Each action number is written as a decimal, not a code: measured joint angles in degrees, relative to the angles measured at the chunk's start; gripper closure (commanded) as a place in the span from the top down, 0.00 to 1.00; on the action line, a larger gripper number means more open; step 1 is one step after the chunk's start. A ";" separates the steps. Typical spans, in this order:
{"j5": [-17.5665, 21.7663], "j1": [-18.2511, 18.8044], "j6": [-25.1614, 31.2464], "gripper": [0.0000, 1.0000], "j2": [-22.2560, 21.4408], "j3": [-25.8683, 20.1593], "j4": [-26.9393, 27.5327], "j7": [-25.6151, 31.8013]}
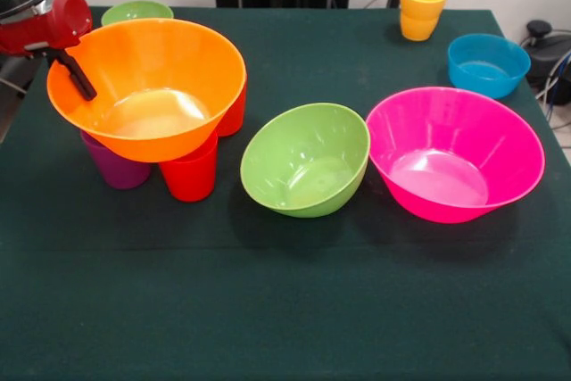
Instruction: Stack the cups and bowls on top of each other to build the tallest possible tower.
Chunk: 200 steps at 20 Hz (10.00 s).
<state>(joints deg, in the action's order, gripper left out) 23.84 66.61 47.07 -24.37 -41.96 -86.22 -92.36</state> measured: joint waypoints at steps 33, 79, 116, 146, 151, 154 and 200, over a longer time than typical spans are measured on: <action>0.08 0.01 -0.01 1.00 -0.23 0.02 0.00 0.00; -1.41 -0.06 0.01 1.00 -10.07 0.05 -0.67 0.00; -10.90 -7.86 -0.42 1.00 -28.57 2.87 -9.60 -1.32; -11.15 -24.87 -10.49 1.00 -30.69 16.38 -11.49 -13.57; -11.20 -27.91 -10.49 1.00 -30.84 19.08 -11.49 -13.58; -11.27 -29.22 -10.61 1.00 -30.85 20.27 -11.49 -13.58; -15.59 -41.22 -15.10 1.00 -30.03 33.99 -11.48 -17.27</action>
<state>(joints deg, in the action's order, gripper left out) 8.25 25.39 31.97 -54.41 -7.97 -97.70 -109.63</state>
